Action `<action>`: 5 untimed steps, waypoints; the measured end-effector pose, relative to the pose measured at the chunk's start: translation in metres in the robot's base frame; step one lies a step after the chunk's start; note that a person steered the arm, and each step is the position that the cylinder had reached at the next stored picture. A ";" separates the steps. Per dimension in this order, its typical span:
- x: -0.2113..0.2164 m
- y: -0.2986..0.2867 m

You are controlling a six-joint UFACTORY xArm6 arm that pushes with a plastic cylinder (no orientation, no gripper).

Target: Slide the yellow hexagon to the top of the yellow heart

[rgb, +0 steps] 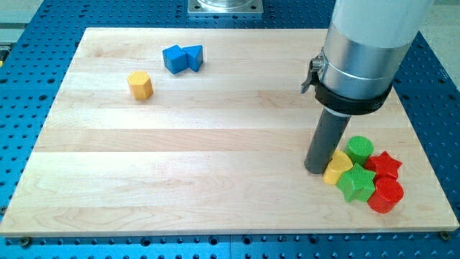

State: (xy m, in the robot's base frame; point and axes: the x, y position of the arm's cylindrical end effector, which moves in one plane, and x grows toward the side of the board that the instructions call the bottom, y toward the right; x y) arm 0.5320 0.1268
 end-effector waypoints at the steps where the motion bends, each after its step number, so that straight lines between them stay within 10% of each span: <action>1: 0.000 -0.046; 5: -0.113 -0.313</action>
State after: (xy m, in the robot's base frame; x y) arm 0.4185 -0.1860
